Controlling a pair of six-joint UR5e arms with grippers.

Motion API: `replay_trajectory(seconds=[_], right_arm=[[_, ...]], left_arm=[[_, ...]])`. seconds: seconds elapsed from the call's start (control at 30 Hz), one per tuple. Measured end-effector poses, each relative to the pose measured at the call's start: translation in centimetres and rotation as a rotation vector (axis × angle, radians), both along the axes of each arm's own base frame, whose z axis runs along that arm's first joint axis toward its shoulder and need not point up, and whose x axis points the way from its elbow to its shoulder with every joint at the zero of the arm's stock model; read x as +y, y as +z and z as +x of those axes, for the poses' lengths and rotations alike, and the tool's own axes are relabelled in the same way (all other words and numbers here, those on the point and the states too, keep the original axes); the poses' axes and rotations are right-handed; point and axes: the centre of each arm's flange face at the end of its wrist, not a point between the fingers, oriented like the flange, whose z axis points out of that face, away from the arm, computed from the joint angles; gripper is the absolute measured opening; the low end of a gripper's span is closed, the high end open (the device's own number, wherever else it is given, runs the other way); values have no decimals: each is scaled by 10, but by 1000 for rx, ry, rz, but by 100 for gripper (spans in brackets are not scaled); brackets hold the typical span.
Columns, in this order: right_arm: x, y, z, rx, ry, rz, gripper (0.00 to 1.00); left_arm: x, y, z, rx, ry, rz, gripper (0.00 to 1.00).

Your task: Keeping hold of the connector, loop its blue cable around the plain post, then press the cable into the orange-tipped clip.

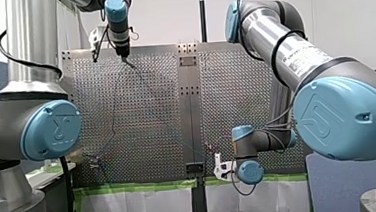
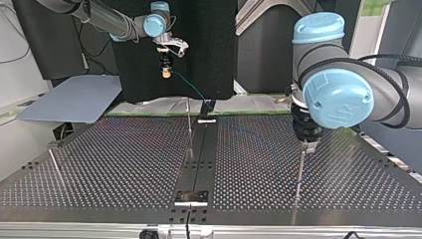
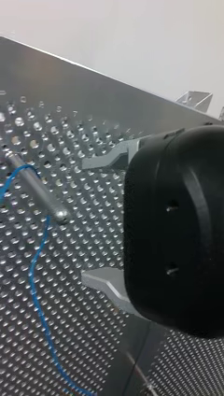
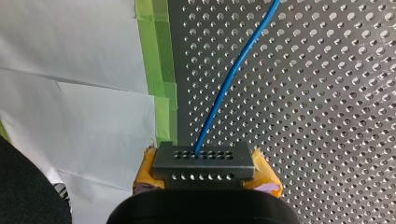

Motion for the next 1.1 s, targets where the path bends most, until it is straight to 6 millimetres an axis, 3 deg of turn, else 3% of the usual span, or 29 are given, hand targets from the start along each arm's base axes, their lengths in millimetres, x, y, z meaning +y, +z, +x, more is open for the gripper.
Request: replay_trajectory(seconds=[0.63,1.1], right_arm=[[0,0,1,-2,1,-3,0],[-1,0,0,-10,-4,2,0]], left_arm=[[8,4,-8,7,77,48,100],[-11,20,-8,-56,-39,133,100]])
